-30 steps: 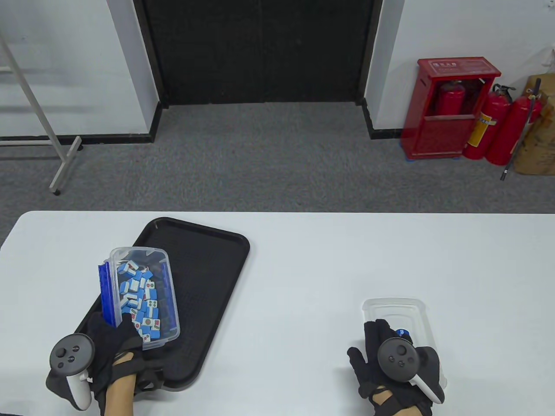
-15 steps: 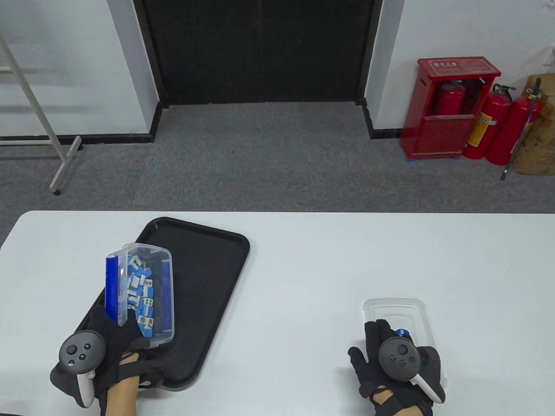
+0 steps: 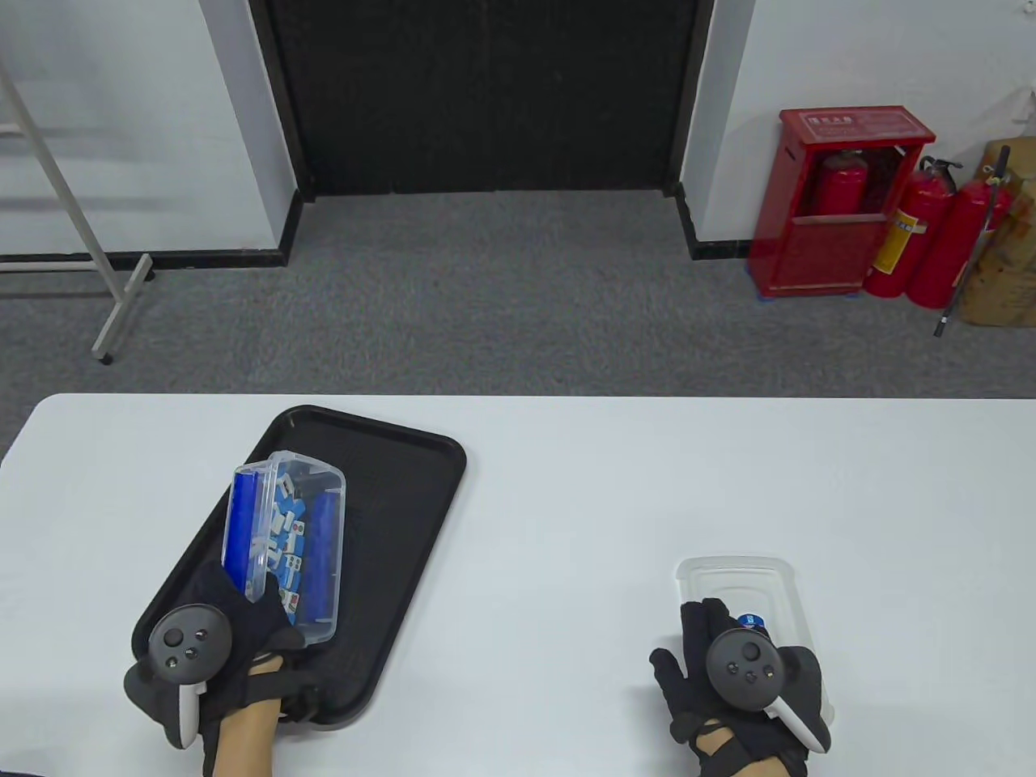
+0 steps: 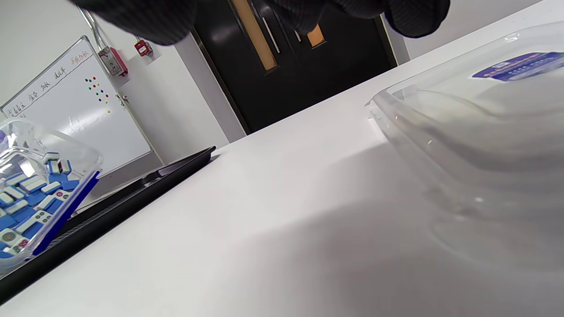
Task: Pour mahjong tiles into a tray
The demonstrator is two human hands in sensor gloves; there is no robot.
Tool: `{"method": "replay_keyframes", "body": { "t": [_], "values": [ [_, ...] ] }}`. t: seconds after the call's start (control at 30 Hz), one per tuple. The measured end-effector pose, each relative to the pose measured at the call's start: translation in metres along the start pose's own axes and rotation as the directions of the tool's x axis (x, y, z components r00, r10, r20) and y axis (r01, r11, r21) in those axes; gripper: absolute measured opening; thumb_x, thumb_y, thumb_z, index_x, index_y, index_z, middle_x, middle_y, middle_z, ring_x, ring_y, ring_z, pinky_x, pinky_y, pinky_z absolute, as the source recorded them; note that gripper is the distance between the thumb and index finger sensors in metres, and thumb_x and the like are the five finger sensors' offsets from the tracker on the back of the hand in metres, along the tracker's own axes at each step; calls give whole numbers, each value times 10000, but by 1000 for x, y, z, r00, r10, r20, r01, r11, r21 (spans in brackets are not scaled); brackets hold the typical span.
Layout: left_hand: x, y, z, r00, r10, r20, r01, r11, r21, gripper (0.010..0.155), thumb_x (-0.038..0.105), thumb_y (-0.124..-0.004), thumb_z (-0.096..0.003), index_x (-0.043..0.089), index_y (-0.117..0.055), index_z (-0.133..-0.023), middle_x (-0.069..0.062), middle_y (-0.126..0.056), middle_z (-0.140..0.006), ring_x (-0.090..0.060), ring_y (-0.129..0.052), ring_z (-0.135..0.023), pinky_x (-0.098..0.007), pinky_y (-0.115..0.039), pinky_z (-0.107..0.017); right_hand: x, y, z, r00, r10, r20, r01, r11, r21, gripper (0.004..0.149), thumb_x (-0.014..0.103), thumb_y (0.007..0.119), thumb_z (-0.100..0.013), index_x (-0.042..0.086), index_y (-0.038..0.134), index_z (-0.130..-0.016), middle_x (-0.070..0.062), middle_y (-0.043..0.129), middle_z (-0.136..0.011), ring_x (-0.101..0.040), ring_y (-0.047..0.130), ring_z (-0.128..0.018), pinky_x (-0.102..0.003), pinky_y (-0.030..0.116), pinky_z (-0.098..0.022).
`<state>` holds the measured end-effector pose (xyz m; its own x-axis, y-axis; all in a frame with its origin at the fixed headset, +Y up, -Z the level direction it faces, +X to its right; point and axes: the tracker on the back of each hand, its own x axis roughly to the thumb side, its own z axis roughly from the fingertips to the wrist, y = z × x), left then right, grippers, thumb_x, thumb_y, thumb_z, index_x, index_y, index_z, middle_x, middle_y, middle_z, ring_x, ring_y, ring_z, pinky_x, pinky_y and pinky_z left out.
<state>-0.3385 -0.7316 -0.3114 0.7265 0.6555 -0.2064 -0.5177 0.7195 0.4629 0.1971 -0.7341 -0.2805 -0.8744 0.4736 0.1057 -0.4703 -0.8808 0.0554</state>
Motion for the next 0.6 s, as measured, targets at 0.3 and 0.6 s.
{"method": "replay_keyframes", "body": {
  "t": [0.3, 0.6],
  "values": [
    [3, 5, 0, 995, -93, 30, 91, 994, 61, 746, 412, -789, -533, 18, -346, -986, -290, -494, -977, -555, -755, -730, -718, -579, -543, 0, 0, 0, 1000, -2, -6, 2, 1000, 7, 768, 510, 656, -455, 12, 466, -1007, -338, 409, -1041, -621, 531, -891, -765, 290, -613],
    [11, 3, -1, 978, -192, 76, 187, 980, 72, 746, 407, -796, -530, 18, -354, -988, -294, -500, -975, -560, -754, -727, -720, -578, -540, 0, 0, 0, 1000, 0, -11, 0, 1000, 14, 768, 510, 655, -456, 12, 463, -1008, -338, 406, -1041, -622, 528, -892, -765, 289, -612]
  ]
}}
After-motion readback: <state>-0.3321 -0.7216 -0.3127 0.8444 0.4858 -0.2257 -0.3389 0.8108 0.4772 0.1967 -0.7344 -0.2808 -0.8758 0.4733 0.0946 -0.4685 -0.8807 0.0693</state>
